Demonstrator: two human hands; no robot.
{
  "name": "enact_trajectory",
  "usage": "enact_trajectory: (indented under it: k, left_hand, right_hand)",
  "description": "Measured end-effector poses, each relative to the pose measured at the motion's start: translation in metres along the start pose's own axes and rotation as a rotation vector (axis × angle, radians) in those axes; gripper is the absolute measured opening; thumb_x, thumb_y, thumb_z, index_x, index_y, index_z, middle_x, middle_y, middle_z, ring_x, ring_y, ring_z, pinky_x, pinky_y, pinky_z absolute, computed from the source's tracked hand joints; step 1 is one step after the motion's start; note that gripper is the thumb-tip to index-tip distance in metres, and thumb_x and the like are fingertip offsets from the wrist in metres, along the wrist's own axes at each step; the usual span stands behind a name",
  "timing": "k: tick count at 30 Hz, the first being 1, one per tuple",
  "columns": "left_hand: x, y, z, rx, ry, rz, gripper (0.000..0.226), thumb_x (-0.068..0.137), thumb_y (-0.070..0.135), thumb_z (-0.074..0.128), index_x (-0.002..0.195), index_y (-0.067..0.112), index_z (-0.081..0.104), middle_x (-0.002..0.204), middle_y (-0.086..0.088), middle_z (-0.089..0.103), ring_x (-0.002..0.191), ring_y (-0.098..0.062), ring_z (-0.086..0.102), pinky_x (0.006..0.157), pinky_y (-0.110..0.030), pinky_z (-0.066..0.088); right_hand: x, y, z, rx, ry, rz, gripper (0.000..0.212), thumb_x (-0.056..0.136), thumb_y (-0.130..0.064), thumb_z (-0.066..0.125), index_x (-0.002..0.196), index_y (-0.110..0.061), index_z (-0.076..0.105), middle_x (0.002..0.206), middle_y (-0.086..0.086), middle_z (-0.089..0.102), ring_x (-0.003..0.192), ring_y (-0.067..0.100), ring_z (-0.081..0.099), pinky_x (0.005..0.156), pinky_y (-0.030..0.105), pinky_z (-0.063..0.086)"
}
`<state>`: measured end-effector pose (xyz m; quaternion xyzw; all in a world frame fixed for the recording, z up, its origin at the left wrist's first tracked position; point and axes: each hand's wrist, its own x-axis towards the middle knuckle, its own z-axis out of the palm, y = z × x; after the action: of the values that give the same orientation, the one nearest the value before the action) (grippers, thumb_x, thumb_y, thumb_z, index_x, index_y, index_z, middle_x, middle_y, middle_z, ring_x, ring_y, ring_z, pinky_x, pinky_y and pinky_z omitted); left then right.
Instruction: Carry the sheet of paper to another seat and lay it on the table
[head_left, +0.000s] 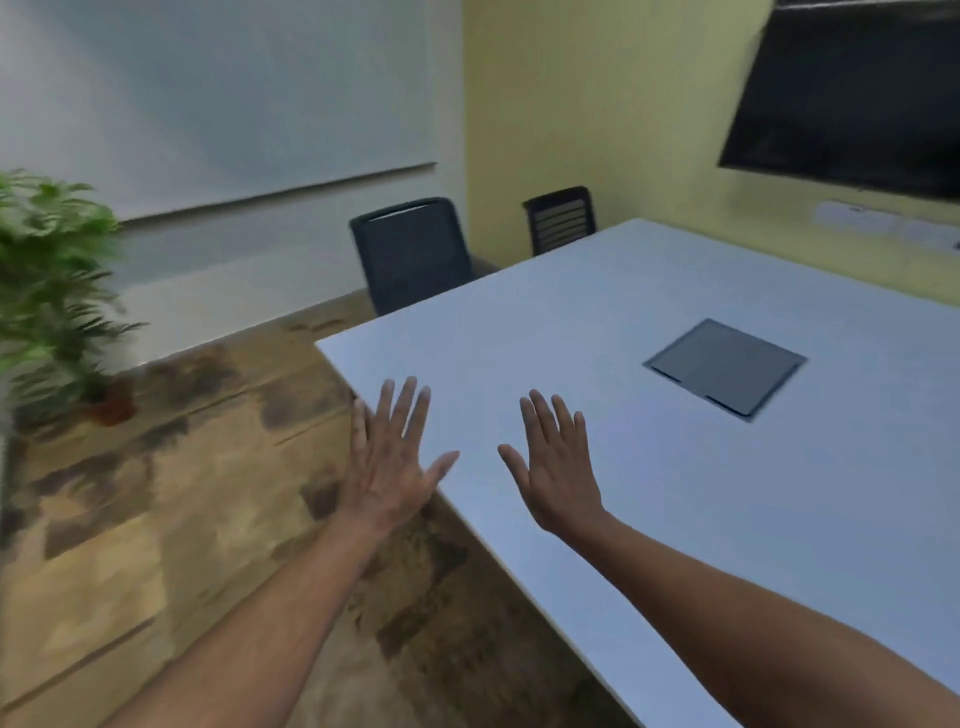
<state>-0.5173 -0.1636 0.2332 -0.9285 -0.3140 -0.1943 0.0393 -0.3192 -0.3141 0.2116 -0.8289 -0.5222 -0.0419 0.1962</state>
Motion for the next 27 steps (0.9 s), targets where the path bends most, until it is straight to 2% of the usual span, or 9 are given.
enact_trajectory:
  k: [4, 7, 13, 16, 19, 23, 27]
  left_hand:
    - [0.076, 0.021, 0.057, -0.016, -0.066, 0.218, 0.091, 0.103, 0.079, 0.017, 0.173, 0.021, 0.007, 0.183, -0.002, 0.001, 0.169, -0.029, -0.002, 0.133, -0.067, 0.006]
    - [0.127, 0.034, 0.105, -0.040, -0.106, 0.341, 0.091, 0.105, 0.079, 0.019, 0.174, 0.021, 0.005, 0.183, -0.002, 0.001, 0.169, -0.028, -0.002, 0.132, -0.067, 0.010]
    - [0.203, 0.064, 0.176, -0.081, -0.192, 0.571, 0.091, 0.107, 0.077, 0.028, 0.174, 0.020, 0.005, 0.184, -0.001, 0.001, 0.170, -0.026, -0.002, 0.132, -0.063, 0.006]
    - [0.232, 0.089, 0.206, -0.133, -0.312, 0.599, 0.090, 0.107, 0.077, 0.027, 0.174, 0.022, 0.004, 0.183, 0.002, -0.001, 0.169, -0.023, -0.007, 0.133, -0.061, 0.001]
    - [0.248, 0.114, 0.239, -0.196, -0.407, 0.603, 0.092, 0.105, 0.081, 0.024, 0.174, 0.026, -0.001, 0.183, 0.006, -0.008, 0.168, -0.018, -0.016, 0.135, -0.056, -0.005]
    - [0.271, 0.144, 0.275, -0.175, -0.529, 0.807, 0.097, 0.101, 0.086, 0.021, 0.173, 0.025, 0.000, 0.182, 0.006, -0.006, 0.168, -0.021, -0.013, 0.133, -0.064, 0.000]
    - [0.291, 0.167, 0.307, -0.203, -0.612, 0.933, 0.104, 0.095, 0.091, 0.017, 0.174, 0.024, 0.005, 0.182, 0.006, -0.004, 0.168, -0.024, -0.011, 0.133, -0.063, -0.002]
  right_hand:
    - [0.026, 0.059, 0.017, -0.017, 0.034, 0.161, 0.081, 0.107, -0.064, 0.010, 0.171, -0.015, 0.016, 0.182, 0.004, 0.010, 0.169, 0.029, 0.001, 0.136, 0.055, 0.003]
    - [0.046, 0.104, 0.039, 0.001, 0.036, 0.273, 0.080, 0.107, -0.064, 0.012, 0.172, -0.016, 0.015, 0.182, 0.003, 0.011, 0.169, 0.029, 0.001, 0.136, 0.054, 0.001]
    - [0.076, 0.172, 0.077, -0.007, -0.018, 0.455, 0.080, 0.108, -0.062, 0.013, 0.172, -0.015, 0.014, 0.182, 0.004, 0.010, 0.169, 0.030, 0.000, 0.136, 0.054, 0.000]
    - [0.079, 0.202, 0.081, -0.015, -0.047, 0.531, 0.080, 0.108, -0.063, 0.013, 0.172, -0.015, 0.016, 0.181, 0.005, 0.012, 0.169, 0.030, 0.003, 0.136, 0.053, 0.001]
    - [0.071, 0.233, 0.084, -0.018, -0.028, 0.603, 0.077, 0.110, -0.060, 0.022, 0.171, -0.014, 0.020, 0.181, 0.005, 0.016, 0.168, 0.031, 0.006, 0.136, 0.053, 0.003]
    - [0.052, 0.272, 0.090, -0.001, -0.100, 0.712, 0.071, 0.113, -0.054, 0.032, 0.171, -0.015, 0.019, 0.180, 0.003, 0.016, 0.168, 0.027, 0.006, 0.136, 0.049, 0.004]
    - [0.034, 0.306, 0.097, 0.009, -0.191, 0.790, 0.068, 0.114, -0.053, 0.032, 0.171, -0.017, 0.018, 0.180, 0.002, 0.019, 0.167, 0.026, 0.011, 0.135, 0.045, 0.010]
